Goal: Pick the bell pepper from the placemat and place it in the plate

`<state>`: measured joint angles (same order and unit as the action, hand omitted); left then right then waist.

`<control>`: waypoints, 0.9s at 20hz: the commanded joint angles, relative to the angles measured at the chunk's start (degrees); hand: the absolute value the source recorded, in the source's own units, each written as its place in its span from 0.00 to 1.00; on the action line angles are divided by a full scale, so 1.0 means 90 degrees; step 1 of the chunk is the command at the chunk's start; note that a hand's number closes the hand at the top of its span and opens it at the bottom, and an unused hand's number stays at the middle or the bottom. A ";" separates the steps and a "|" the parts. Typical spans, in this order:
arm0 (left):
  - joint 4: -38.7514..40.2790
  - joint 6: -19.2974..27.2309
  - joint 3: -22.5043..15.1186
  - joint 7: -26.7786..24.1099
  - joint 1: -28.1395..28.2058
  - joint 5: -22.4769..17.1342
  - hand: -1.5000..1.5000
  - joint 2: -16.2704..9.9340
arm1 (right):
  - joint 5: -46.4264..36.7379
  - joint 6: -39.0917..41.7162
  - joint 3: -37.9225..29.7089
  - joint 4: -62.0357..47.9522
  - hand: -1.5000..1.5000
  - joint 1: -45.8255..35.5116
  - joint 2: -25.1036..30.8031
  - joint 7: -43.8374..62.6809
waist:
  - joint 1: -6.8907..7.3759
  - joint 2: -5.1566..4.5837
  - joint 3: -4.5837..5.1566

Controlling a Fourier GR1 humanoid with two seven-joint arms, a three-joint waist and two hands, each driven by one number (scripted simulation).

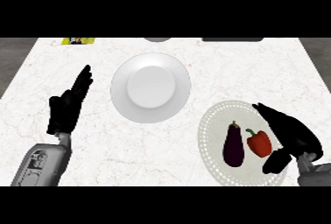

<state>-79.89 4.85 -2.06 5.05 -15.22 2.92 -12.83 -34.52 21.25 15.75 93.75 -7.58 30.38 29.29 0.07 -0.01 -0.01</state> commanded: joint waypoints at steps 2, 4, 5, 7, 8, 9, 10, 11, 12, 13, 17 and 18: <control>-0.0319 0.0079 -0.0108 0.0107 0.0270 0.0210 0.50 0.0198 | -0.0736 -0.0408 0.0325 -0.0964 0.00 -0.0070 -0.0660 -0.0366 | 0.0025 -0.0001 -0.0001; -0.0591 -0.0198 0.0113 0.0330 0.0199 -0.0016 0.50 0.0103 | -0.0421 0.0071 -0.0343 -0.1088 0.00 -0.0245 -0.0387 -0.0673 | 0.0007 0.0001 0.0000; -0.0194 0.0050 0.0030 0.0489 -0.0300 0.0262 0.50 0.0241 | -0.0808 -0.0322 -0.0071 -0.1148 0.00 -0.0016 -0.0506 -0.0793 | -0.0016 -0.0002 -0.0001; -0.0493 -0.0172 0.0120 0.0368 0.0176 0.0206 0.50 0.0176 | -0.0926 -0.0152 -0.0229 -0.1208 0.00 0.0064 -0.0600 -0.0844 | -0.0006 0.0003 0.0000; -0.0769 -0.0355 0.0261 0.0326 0.0447 0.0016 0.50 -0.0032 | -0.0957 -0.0325 -0.0251 -0.1561 0.00 0.0090 -0.0438 -0.1204 | 0.0012 0.0004 -0.0001; 0.0102 -0.0462 0.0485 -0.0083 0.0029 -0.0007 0.50 -0.0049 | -0.0947 -0.0200 -0.0351 -0.1797 0.00 -0.0382 -0.0782 -0.0949 | 0.0000 -0.0005 0.0001; 0.0336 -0.0276 0.0462 0.0255 -0.0528 0.0075 0.50 0.0117 | -0.0899 0.0081 -0.0454 -0.1446 0.00 -0.0360 -0.0667 -0.0783 | -0.0024 -0.0003 0.0001; -0.0439 -0.0190 0.0183 0.0258 0.0108 0.0209 0.50 0.0288 | -0.1195 -0.0271 -0.0309 -0.1645 0.00 0.0020 -0.0736 -0.1064 | -0.0006 0.0003 0.0000; -0.0178 -0.0236 0.0303 -0.0122 0.0243 0.0257 0.50 0.0264 | -0.1283 -0.0181 -0.0428 -0.1656 0.00 -0.0098 -0.0774 -0.1111 | -0.0006 0.0002 0.0001; -0.0004 -0.0187 0.0327 0.0143 -0.0115 0.0307 0.50 0.0235 | -0.1255 -0.0186 -0.0512 -0.2122 0.00 -0.0223 -0.0603 -0.1483 | -0.0007 -0.0002 0.0000; 0.0034 -0.0403 0.0462 -0.0133 0.0008 0.0172 0.50 0.0160 | -0.1802 -0.1325 -0.0467 -0.2580 1.00 -0.0261 -0.0840 -0.2023 | -0.0003 -0.0006 -0.0001; -0.0244 -0.0337 0.0404 -0.0095 0.0219 0.0314 0.50 0.0226 | -0.1733 -0.0767 -0.0568 -0.2040 1.00 -0.0364 -0.0977 -0.1584 | -0.0005 0.0003 0.0001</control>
<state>-82.07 1.73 1.29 5.25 -13.73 4.57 -11.45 -47.74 14.83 11.78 75.57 -9.62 23.24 15.38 0.06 -0.01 0.00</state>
